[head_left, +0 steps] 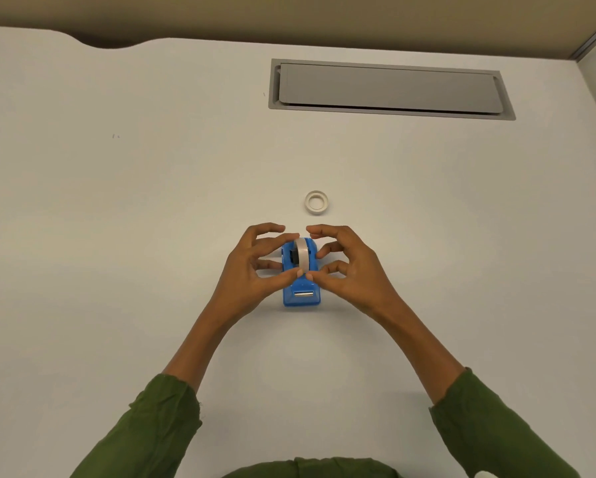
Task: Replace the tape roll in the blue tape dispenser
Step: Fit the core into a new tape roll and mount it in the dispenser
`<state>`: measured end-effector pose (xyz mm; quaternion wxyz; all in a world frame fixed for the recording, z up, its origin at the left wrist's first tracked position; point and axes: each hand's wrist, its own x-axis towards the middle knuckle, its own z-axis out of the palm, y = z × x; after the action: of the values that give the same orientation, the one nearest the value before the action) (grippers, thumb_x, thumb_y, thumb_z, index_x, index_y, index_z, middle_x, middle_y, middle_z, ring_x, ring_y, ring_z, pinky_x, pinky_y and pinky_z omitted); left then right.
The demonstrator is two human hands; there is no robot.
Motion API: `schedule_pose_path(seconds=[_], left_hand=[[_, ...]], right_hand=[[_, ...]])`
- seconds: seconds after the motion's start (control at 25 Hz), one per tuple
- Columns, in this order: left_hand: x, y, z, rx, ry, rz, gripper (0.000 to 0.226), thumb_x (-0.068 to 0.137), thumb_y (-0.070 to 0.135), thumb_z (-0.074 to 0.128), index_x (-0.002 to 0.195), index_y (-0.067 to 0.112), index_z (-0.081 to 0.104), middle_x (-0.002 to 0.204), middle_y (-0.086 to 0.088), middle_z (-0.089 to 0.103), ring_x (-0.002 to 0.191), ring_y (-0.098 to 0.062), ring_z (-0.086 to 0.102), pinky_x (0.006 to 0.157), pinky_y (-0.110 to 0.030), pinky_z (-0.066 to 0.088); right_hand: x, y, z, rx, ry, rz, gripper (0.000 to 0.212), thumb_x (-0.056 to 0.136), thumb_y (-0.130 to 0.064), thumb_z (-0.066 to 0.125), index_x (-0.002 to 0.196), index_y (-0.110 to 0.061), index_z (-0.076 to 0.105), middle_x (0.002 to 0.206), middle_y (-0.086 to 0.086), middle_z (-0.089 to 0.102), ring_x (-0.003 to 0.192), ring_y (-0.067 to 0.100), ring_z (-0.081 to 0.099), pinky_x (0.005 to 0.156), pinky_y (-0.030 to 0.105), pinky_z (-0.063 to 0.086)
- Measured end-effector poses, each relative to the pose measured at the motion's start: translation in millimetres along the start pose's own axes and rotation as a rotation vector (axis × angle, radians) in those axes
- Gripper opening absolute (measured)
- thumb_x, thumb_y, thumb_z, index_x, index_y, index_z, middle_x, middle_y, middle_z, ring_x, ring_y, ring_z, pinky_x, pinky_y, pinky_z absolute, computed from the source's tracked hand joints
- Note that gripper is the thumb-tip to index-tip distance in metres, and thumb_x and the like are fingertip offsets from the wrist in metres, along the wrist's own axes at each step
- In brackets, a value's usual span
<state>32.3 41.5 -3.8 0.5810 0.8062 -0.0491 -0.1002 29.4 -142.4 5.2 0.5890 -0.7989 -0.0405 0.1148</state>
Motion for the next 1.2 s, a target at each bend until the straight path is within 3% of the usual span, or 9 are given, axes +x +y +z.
schedule_pose_path(seconds=[0.16, 0.28, 0.48, 0.8, 1.0, 1.2], left_hand=[[3, -1, 3, -0.078, 0.002, -0.029, 0.046, 0.072, 0.021, 0.075, 0.115, 0.027, 0.061, 0.123, 0.004, 0.048, 0.104, 0.003, 0.053, 0.073, -0.01, 0.05], [3, -4, 3, -0.093, -0.009, -0.062, 0.046, 0.074, 0.016, 0.074, 0.117, 0.021, 0.062, 0.123, 0.002, 0.049, 0.106, -0.005, 0.054, 0.078, -0.015, 0.053], [5, -4, 2, -0.056, -0.046, -0.087, 0.047, 0.075, 0.017, 0.073, 0.12, 0.018, 0.06, 0.12, -0.002, 0.051, 0.108, -0.016, 0.054, 0.081, -0.018, 0.054], [0, -3, -1, -0.038, -0.035, -0.04, 0.05, 0.077, 0.015, 0.071, 0.124, 0.016, 0.056, 0.124, -0.003, 0.055, 0.11, -0.017, 0.057, 0.088, -0.028, 0.055], [2, -5, 0, 0.023, -0.077, -0.02, 0.062, 0.075, 0.018, 0.072, 0.132, 0.022, 0.047, 0.13, 0.003, 0.047, 0.108, -0.013, 0.055, 0.081, -0.017, 0.053], [4, -5, 2, 0.038, -0.075, -0.023, 0.064, 0.074, 0.026, 0.073, 0.132, 0.03, 0.045, 0.13, 0.005, 0.047, 0.106, -0.012, 0.055, 0.075, -0.009, 0.051]], right_hand=[[5, 0, 5, -0.158, 0.004, -0.083, 0.061, 0.072, -0.022, 0.078, 0.126, -0.02, 0.051, 0.125, -0.001, 0.055, 0.091, 0.012, 0.055, 0.071, 0.016, 0.051], [6, 4, 8, -0.255, 0.036, -0.095, 0.059, 0.073, -0.024, 0.077, 0.126, -0.016, 0.052, 0.12, 0.003, 0.059, 0.09, 0.013, 0.053, 0.075, 0.017, 0.046], [5, 9, 9, -0.328, 0.092, -0.137, 0.056, 0.073, -0.023, 0.078, 0.122, -0.011, 0.055, 0.111, 0.007, 0.061, 0.083, 0.009, 0.049, 0.068, 0.004, 0.039], [7, 12, 10, -0.336, 0.089, -0.138, 0.053, 0.071, -0.027, 0.079, 0.119, -0.016, 0.057, 0.114, 0.003, 0.061, 0.084, 0.009, 0.052, 0.07, 0.015, 0.044], [9, 9, 8, -0.361, 0.045, -0.126, 0.054, 0.071, -0.029, 0.079, 0.12, -0.02, 0.056, 0.118, 0.002, 0.058, 0.081, 0.006, 0.054, 0.069, 0.009, 0.044], [4, 3, -1, -0.178, 0.119, -0.071, 0.059, 0.069, -0.022, 0.081, 0.121, -0.028, 0.053, 0.114, -0.008, 0.057, 0.086, 0.007, 0.062, 0.064, 0.014, 0.053]])
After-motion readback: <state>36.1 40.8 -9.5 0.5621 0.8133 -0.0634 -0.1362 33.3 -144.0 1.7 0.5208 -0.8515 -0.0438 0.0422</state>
